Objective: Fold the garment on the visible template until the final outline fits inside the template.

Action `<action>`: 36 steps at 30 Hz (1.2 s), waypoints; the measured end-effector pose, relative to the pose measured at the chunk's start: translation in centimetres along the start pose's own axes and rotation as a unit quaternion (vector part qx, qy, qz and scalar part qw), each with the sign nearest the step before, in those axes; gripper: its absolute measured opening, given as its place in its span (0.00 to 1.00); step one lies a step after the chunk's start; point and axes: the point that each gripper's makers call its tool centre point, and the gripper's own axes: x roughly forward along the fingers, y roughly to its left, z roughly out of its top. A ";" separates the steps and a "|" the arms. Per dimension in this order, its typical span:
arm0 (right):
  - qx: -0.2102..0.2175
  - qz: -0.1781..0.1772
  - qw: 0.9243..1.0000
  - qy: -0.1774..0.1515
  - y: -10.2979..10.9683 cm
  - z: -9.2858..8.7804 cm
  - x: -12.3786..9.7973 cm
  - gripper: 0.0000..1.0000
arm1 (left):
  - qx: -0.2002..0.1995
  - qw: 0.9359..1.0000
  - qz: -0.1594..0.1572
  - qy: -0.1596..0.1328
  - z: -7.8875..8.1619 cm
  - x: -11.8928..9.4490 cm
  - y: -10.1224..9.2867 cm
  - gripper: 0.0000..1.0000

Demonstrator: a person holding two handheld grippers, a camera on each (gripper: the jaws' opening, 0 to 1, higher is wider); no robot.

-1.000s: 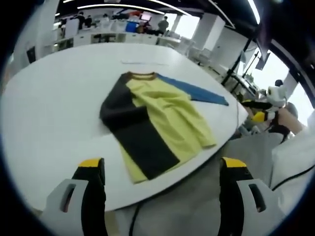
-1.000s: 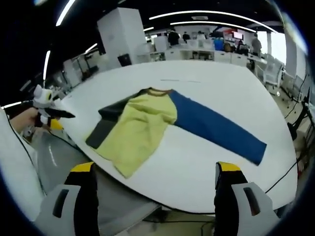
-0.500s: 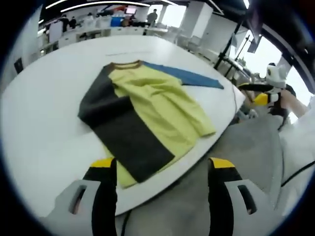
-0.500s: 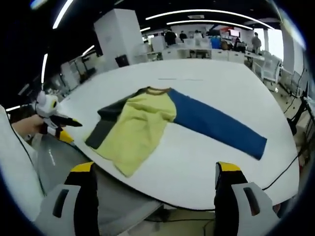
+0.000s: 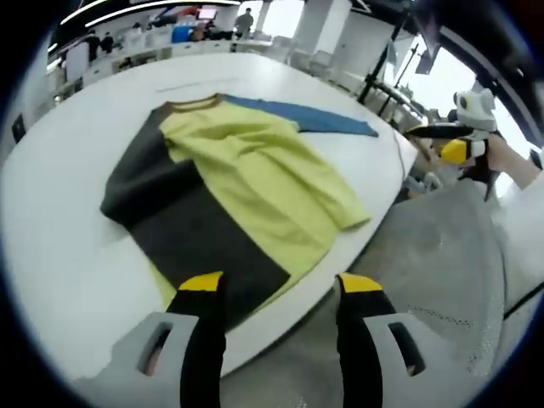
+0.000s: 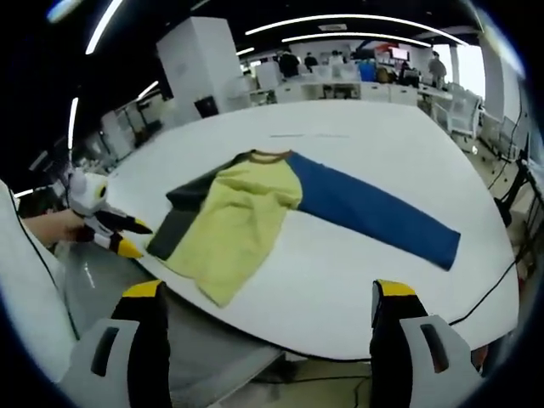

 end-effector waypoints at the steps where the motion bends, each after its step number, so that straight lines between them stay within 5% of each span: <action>1: 0.000 -0.001 1.000 0.000 0.0 0.0 0.0 1.00 | 0.001 1.000 0.000 0.001 0.0 0.2 0.0 0.46; 36: 0.016 -0.004 1.000 0.007 -0.4 -0.7 0.0 1.00 | 0.056 0.998 0.024 0.026 -1.1 3.1 -1.1 0.13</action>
